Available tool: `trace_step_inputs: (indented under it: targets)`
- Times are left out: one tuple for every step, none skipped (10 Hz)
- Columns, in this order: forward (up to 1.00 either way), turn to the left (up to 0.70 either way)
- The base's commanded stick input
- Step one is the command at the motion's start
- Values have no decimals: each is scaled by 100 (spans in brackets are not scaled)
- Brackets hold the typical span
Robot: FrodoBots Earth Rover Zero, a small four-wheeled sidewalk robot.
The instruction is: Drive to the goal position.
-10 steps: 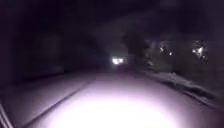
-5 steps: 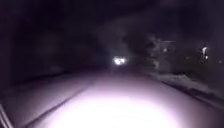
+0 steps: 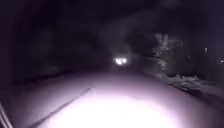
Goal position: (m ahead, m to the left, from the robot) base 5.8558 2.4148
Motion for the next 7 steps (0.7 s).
trace_step_inputs:
  targets:
    - [100,-22]
    - [100,0]
    - [100,0]
    - [100,0]
    - [100,0]
    - [100,0]
    - [100,0]
